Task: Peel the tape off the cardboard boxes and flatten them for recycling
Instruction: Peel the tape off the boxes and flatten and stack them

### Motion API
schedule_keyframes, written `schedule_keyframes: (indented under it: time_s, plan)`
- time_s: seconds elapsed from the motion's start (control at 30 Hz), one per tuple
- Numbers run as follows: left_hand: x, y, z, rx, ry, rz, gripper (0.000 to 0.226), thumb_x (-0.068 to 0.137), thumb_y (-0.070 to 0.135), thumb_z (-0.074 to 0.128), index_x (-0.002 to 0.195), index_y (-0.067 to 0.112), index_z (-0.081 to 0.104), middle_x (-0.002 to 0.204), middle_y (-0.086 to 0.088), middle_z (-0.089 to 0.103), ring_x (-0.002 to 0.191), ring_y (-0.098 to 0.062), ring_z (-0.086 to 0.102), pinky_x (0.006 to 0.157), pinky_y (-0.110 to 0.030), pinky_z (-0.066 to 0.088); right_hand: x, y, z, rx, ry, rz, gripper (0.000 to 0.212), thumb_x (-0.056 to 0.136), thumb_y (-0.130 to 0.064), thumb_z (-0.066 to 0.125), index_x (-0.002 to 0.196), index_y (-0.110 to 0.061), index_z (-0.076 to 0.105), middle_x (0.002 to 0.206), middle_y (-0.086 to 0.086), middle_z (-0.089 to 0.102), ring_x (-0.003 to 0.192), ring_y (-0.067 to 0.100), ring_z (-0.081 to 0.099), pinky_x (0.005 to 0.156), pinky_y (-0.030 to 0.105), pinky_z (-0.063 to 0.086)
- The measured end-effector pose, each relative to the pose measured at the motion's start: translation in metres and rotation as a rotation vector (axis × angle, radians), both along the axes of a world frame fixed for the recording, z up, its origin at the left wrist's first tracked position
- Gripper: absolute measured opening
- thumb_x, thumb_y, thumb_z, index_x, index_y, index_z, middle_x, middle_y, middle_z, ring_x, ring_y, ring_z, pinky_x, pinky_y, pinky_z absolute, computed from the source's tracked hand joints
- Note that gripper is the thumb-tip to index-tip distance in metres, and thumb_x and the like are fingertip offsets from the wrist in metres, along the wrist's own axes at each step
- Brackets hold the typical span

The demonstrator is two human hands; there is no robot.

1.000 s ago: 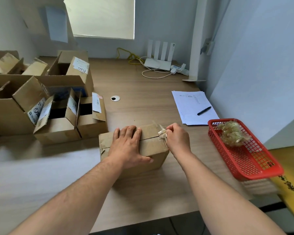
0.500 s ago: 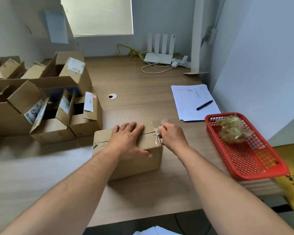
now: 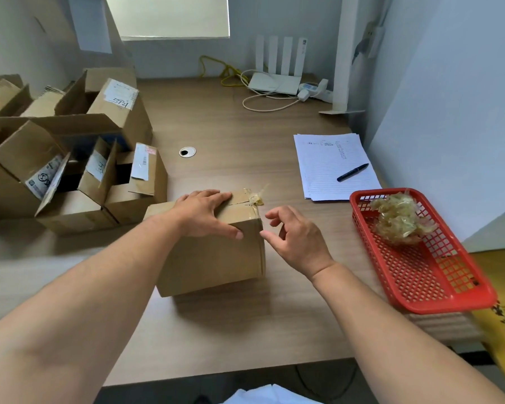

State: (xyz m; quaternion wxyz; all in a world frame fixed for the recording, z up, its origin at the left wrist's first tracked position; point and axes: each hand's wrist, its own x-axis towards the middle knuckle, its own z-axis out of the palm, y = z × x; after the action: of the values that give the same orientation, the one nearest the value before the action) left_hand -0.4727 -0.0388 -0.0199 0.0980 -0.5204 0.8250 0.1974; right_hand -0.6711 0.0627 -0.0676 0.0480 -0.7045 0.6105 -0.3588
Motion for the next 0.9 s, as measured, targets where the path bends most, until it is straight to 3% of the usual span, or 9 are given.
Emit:
schedule_keyframes:
  time_s: [0.13,0.27,0.5,0.6,0.77,0.9]
  plan:
    - [0.0,-0.005,0.0,0.025,0.0,0.001,0.121,0.052,0.09,0.058,0.152,0.038,0.016,0.159,0.003,0.019,0.146,-0.021,0.014,0.119,-0.042,0.011,0.001,-0.011,-0.002,-0.217,0.175,0.007,0.011,0.076,-0.018,0.068,0.084,-0.011,0.064,0.079,0.001,0.063,0.052,0.015,0.057,0.045,0.02,0.045]
    - [0.0,-0.005,-0.001,0.015,0.009,0.0,0.109,0.063,0.08,0.061,0.153,0.037,0.015,0.16,0.003,0.018,0.146,-0.021,0.014,0.119,-0.042,0.011,-0.004,-0.019,0.0,-0.352,0.283,0.057,0.019,0.088,-0.023,0.052,0.079,-0.012,0.066,0.076,0.001,0.061,0.05,0.02,0.057,0.038,0.024,0.042]
    - [-0.002,-0.007,-0.001,0.023,0.012,0.01,0.109,0.064,0.08,0.061,0.153,0.036,0.016,0.159,0.003,0.02,0.145,-0.022,0.016,0.118,-0.042,0.013,-0.007,-0.02,0.008,-0.331,0.35,0.117,0.021,0.077,-0.031,0.054,0.084,-0.013,0.064,0.081,0.0,0.062,0.049,0.015,0.054,0.039,0.021,0.037]
    - [-0.003,-0.009,0.0,0.052,0.014,0.027,0.108,0.065,0.08,0.061,0.153,0.036,0.016,0.159,0.003,0.021,0.145,-0.022,0.017,0.117,-0.043,0.014,-0.005,-0.021,0.008,-0.349,0.382,0.093,0.019,0.081,-0.027,0.052,0.083,-0.012,0.064,0.079,0.002,0.062,0.047,0.016,0.054,0.038,0.022,0.038]
    - [-0.002,-0.01,-0.001,0.075,0.009,0.041,0.123,0.047,0.09,0.05,0.153,0.036,0.016,0.158,0.003,0.022,0.145,-0.022,0.018,0.118,-0.044,0.017,-0.005,-0.029,0.016,-0.43,0.486,0.102,0.015,0.085,-0.017,0.053,0.078,-0.01,0.065,0.071,0.003,0.061,0.05,0.018,0.056,0.042,0.025,0.038]
    - [-0.002,-0.01,-0.001,0.08,0.029,0.059,0.125,0.046,0.09,0.051,0.152,0.035,0.016,0.157,0.003,0.023,0.144,-0.023,0.019,0.118,-0.045,0.018,-0.006,-0.03,0.019,-0.428,0.548,0.123,0.016,0.082,-0.018,0.052,0.079,-0.008,0.065,0.072,0.004,0.062,0.052,0.019,0.057,0.043,0.026,0.037]
